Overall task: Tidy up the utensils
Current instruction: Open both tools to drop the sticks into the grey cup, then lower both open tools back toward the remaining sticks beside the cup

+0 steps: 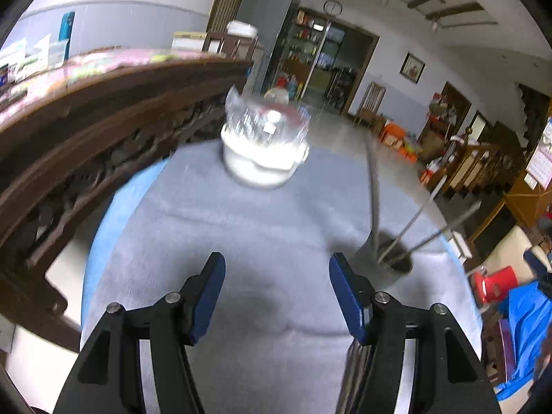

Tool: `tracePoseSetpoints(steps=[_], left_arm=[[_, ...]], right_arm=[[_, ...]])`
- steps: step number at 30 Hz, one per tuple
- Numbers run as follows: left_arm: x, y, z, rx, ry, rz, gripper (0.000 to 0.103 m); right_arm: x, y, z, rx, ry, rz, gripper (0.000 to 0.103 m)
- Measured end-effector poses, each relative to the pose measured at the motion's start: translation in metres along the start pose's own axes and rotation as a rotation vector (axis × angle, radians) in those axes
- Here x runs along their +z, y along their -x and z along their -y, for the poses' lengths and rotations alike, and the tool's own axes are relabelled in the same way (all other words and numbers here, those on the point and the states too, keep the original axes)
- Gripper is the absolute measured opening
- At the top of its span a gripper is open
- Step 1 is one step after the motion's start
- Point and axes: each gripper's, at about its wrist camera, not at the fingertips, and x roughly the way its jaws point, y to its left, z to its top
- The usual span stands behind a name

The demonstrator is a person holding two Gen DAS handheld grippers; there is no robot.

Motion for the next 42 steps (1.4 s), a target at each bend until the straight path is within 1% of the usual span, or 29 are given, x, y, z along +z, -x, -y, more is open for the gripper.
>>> tracePoseSetpoints(steps=[1, 4, 5, 6, 8, 11, 13, 18, 24, 31, 33, 34, 35, 36, 37, 38, 40, 42], left_arm=[[-0.007, -0.002, -0.003, 0.006, 0.005, -0.022, 0.063], [-0.027, -0.01, -0.008, 0.008, 0.009, -0.094, 0.063], [-0.033, -0.012, -0.009, 0.015, 0.005, -0.11, 0.063], [-0.038, -0.013, -0.01, 0.022, 0.001, -0.122, 0.063], [-0.048, -0.016, -0.01, 0.026, -0.016, -0.151, 0.063], [-0.061, -0.02, -0.009, 0.037, -0.05, -0.188, 0.063], [-0.067, -0.023, -0.009, 0.041, -0.06, -0.212, 0.063], [-0.078, -0.032, -0.011, 0.053, -0.073, -0.258, 0.063], [-0.085, -0.038, -0.017, 0.053, -0.063, -0.29, 0.063], [-0.086, -0.039, -0.026, 0.043, -0.039, -0.3, 0.063], [-0.085, -0.039, -0.028, 0.042, -0.036, -0.303, 0.063], [-0.085, -0.04, -0.029, 0.042, -0.034, -0.304, 0.063], [-0.085, -0.04, -0.03, 0.041, -0.031, -0.307, 0.063], [-0.085, -0.039, -0.03, 0.039, -0.028, -0.307, 0.063], [-0.086, -0.039, -0.031, 0.036, -0.024, -0.307, 0.063], [-0.085, -0.04, -0.031, 0.034, -0.023, -0.308, 0.063], [-0.085, -0.042, -0.028, 0.031, -0.024, -0.314, 0.063], [-0.085, -0.043, -0.025, 0.028, -0.031, -0.318, 0.063]], right_arm=[[-0.014, -0.006, 0.006, -0.018, -0.015, -0.053, 0.08], [-0.055, -0.029, 0.026, -0.031, -0.063, -0.195, 0.079], [-0.066, -0.036, 0.032, -0.043, -0.082, -0.232, 0.073], [-0.08, -0.046, 0.037, -0.05, -0.099, -0.286, 0.058], [-0.102, -0.065, 0.046, -0.042, -0.138, -0.366, 0.041], [-0.124, -0.084, 0.052, -0.06, -0.167, -0.447, 0.04], [-0.133, -0.094, 0.051, -0.043, -0.175, -0.481, 0.04], [-0.139, -0.123, 0.036, -0.066, -0.149, -0.55, 0.04], [-0.144, -0.158, 0.011, -0.126, -0.06, -0.64, 0.04], [-0.155, -0.183, -0.008, -0.247, 0.075, -0.722, 0.039], [-0.155, -0.182, -0.009, -0.264, 0.102, -0.72, 0.039], [-0.154, -0.181, -0.009, -0.29, 0.118, -0.714, 0.039], [-0.151, -0.177, -0.006, -0.342, 0.144, -0.697, 0.039], [-0.15, -0.174, -0.002, -0.352, 0.138, -0.692, 0.039], [-0.149, -0.17, 0.005, -0.323, 0.108, -0.698, 0.039], [-0.148, -0.165, 0.013, -0.314, 0.07, -0.705, 0.039], [-0.145, -0.157, 0.024, -0.337, 0.048, -0.682, 0.039], [-0.142, -0.15, 0.035, -0.33, 0.006, -0.672, 0.039]])
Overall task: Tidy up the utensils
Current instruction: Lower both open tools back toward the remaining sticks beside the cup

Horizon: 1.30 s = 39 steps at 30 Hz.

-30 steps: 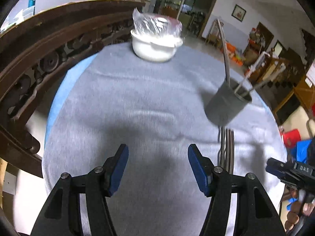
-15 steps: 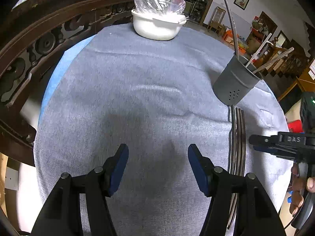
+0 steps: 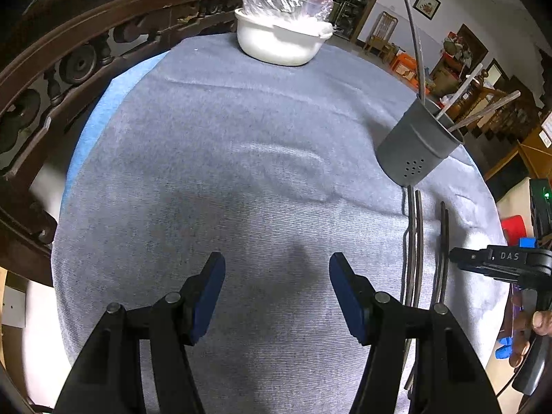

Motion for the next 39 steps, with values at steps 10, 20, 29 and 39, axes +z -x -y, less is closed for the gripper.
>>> tracePoseSetpoints(steps=[10, 20, 29, 39], left_arm=[[-0.003, -0.001, 0.01, 0.003, -0.024, -0.009, 0.063], [-0.001, -0.003, 0.006, -0.005, -0.005, -0.016, 0.063], [0.003, -0.002, 0.009, -0.012, -0.02, -0.012, 0.063], [0.005, 0.002, 0.016, 0.002, -0.048, -0.016, 0.063]], right_arm=[[0.004, -0.007, -0.006, 0.028, 0.011, -0.018, 0.039], [0.005, -0.003, -0.008, -0.026, 0.016, -0.004, 0.039], [0.014, -0.018, -0.022, -0.044, 0.025, -0.03, 0.039], [0.021, -0.003, -0.04, 0.056, 0.054, 0.012, 0.039]])
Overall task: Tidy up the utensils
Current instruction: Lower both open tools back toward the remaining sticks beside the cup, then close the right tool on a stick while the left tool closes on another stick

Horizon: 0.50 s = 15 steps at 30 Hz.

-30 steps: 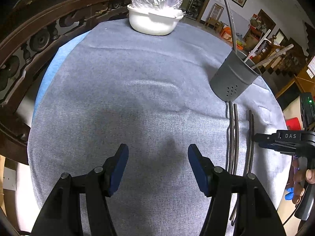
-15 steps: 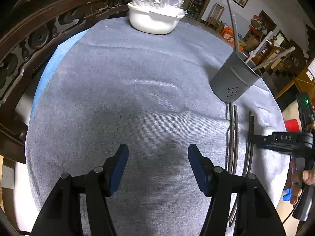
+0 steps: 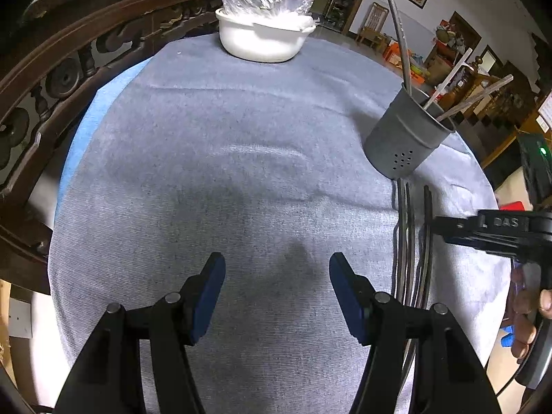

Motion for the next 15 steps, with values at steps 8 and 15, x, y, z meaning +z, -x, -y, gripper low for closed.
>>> tracePoseSetpoints(steps=[8, 15], left_arm=[[-0.002, -0.002, 0.011, -0.01, -0.026, -0.009, 0.063], [0.0, -0.004, 0.005, -0.009, -0.01, -0.013, 0.063]], right_arm=[[-0.007, -0.005, 0.022, -0.039, -0.036, -0.031, 0.039], [-0.014, -0.014, 0.004, -0.055, 0.007, -0.05, 0.039]])
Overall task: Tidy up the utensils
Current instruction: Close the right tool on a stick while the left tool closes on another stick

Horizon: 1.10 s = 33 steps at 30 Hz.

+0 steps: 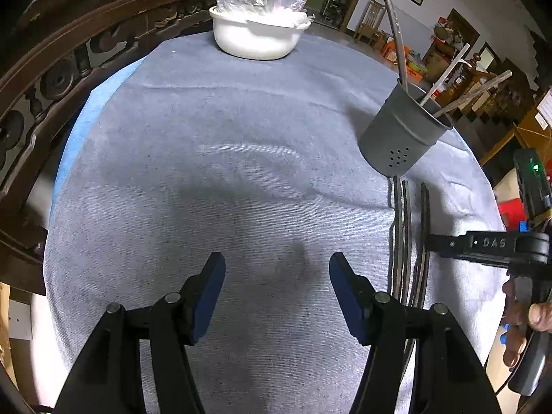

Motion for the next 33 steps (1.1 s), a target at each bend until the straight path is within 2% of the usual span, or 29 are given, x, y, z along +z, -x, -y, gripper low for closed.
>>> tracePoseSetpoints(steps=[5, 8, 11, 15, 18, 22, 26, 30, 33], left_arm=[[0.003, -0.005, -0.001, -0.003, 0.0, -0.011, 0.063], [0.003, -0.006, 0.003, -0.003, -0.011, -0.017, 0.063], [0.008, -0.012, 0.012, -0.003, -0.036, -0.058, 0.063], [0.02, -0.02, 0.027, 0.009, -0.072, -0.111, 0.063], [0.031, -0.024, 0.04, 0.018, -0.098, -0.139, 0.063], [0.041, -0.03, 0.06, 0.042, -0.14, -0.181, 0.063], [0.049, -0.04, 0.088, 0.054, -0.201, -0.22, 0.063], [0.051, -0.061, 0.103, 0.049, -0.225, -0.321, 0.063], [0.055, -0.074, 0.11, 0.09, -0.224, -0.37, 0.063]], right_arm=[[-0.003, -0.009, -0.004, -0.039, -0.013, -0.014, 0.038], [-0.002, -0.007, 0.001, -0.031, -0.04, -0.017, 0.038], [0.004, -0.007, -0.002, -0.05, -0.022, -0.025, 0.038], [0.015, -0.02, -0.027, -0.08, 0.054, -0.039, 0.013], [0.017, -0.022, -0.037, -0.091, 0.116, -0.058, 0.013], [0.018, -0.031, -0.043, -0.171, 0.211, -0.072, 0.012], [0.019, -0.032, -0.039, -0.152, 0.226, -0.075, 0.012], [0.018, -0.023, -0.029, -0.124, 0.23, -0.065, 0.012], [0.016, -0.015, -0.016, -0.088, 0.216, -0.064, 0.013]])
